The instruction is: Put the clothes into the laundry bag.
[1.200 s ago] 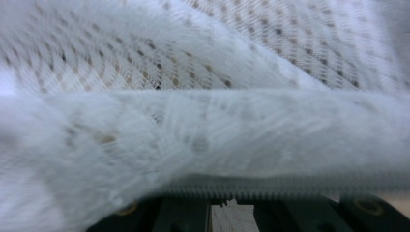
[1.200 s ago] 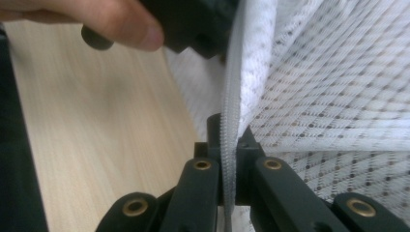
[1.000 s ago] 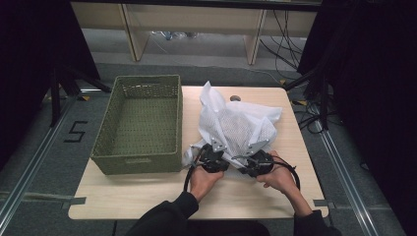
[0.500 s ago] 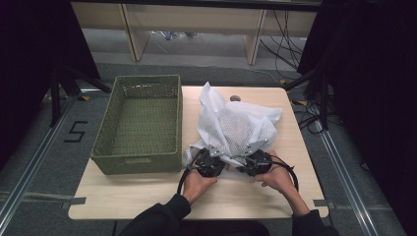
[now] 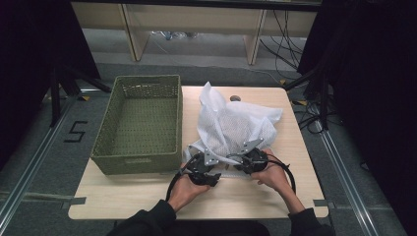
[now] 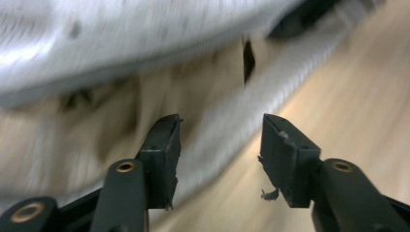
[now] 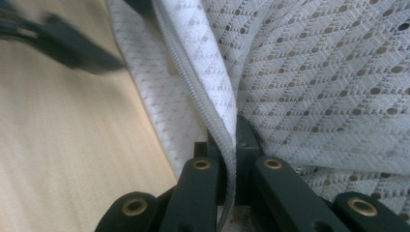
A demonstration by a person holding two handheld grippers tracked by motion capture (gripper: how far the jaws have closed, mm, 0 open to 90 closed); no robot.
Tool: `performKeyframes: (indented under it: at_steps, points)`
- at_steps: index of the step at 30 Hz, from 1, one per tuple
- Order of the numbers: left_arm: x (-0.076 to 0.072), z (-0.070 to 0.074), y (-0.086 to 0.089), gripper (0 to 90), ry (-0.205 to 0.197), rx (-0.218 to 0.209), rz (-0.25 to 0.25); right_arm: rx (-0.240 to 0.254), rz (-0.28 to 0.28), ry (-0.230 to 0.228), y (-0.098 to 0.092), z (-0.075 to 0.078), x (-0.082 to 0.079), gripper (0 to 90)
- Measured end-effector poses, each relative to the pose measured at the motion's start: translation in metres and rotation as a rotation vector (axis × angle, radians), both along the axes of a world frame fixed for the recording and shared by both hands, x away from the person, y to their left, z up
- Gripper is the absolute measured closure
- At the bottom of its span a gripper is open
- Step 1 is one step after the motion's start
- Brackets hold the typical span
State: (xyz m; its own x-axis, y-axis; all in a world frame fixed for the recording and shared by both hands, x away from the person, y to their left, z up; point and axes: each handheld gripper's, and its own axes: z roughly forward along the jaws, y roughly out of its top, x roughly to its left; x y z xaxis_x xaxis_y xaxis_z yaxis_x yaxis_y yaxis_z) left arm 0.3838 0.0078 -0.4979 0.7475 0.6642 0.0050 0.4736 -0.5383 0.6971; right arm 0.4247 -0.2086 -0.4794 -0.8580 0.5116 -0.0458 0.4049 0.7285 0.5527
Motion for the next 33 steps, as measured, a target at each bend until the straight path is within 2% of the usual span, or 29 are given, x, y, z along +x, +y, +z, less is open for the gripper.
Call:
performKeyframes:
  at_steps: [2,3,7,8,11,13,15,17,18,19,20,23,24,25,26,27,30,31,32,33]
  points:
    - [-0.002,-0.002,0.005,45.3,0.015,0.004,0.002,-0.004,-0.001,-0.014,0.001,-0.002,0.003,90.0]
    - [-0.002,-0.002,0.007,45.2,0.015,0.016,0.002,-0.001,-0.008,-0.003,0.001,-0.002,0.004,90.0]
    - [0.007,-0.007,0.01,43.1,0.054,0.032,0.023,0.002,-0.011,-0.012,-0.001,-0.003,0.008,90.0]
    - [0.008,-0.008,0.008,42.5,0.055,0.021,0.019,-0.004,-0.014,-0.03,-0.001,-0.003,0.008,90.0]
    - [0.011,-0.009,0.004,43.6,0.038,0.016,0.022,-0.003,-0.018,-0.034,0.0,-0.003,0.01,90.0]
    - [0.013,-0.008,0.004,52.3,0.031,0.024,0.003,-0.002,-0.016,-0.033,0.001,-0.003,0.012,90.0]
    - [0.016,-0.009,0.004,65.5,0.03,-0.008,0.029,-0.001,-0.004,-0.036,0.001,0.001,0.01,90.0]
    - [0.018,-0.008,0.007,74.7,0.037,0.003,0.018,0.009,0.0,-0.05,0.004,0.002,0.009,90.0]
    - [0.018,-0.008,0.008,79.9,0.05,-0.006,0.026,0.013,0.003,-0.051,0.006,0.004,0.007,90.0]
    - [0.019,-0.008,0.009,83.8,0.051,-0.007,0.033,0.012,0.022,-0.065,0.007,0.005,0.008,90.0]
    - [0.018,-0.009,0.009,87.5,0.049,-0.01,0.044,0.009,0.021,-0.059,0.01,0.006,0.007,90.0]
    - [0.014,-0.009,0.009,89.2,0.071,-0.04,0.039,0.011,0.04,-0.058,0.018,0.005,0.006,90.0]
    - [0.013,-0.01,0.009,89.3,0.087,-0.061,0.025,0.012,0.058,-0.074,0.021,0.005,0.007,90.0]
    - [0.012,-0.01,0.01,89.3,0.082,-0.053,0.03,0.013,0.042,-0.064,0.023,0.005,0.006,90.0]
    - [0.011,-0.01,0.011,89.3,0.077,-0.056,0.025,0.018,0.059,-0.079,0.024,0.005,0.008,90.0]
    - [0.011,-0.01,0.012,89.4,0.067,-0.041,0.02,0.02,0.066,-0.088,0.027,0.003,0.01,90.0]
    - [0.011,-0.01,0.013,89.4,0.066,-0.036,0.021,0.002,0.056,-0.094,0.035,0.001,0.014,90.0]
    - [0.009,-0.009,0.014,89.5,0.076,-0.032,0.023,-0.009,0.05,-0.109,0.038,0.0,0.016,90.0]
    - [0.007,-0.01,0.013,89.5,0.092,-0.056,0.008,-0.017,0.043,-0.119,0.04,-0.002,0.019,90.0]
    - [0.007,-0.01,0.015,89.5,0.1,-0.051,0.009,-0.019,0.033,-0.133,0.043,-0.003,0.023,90.0]
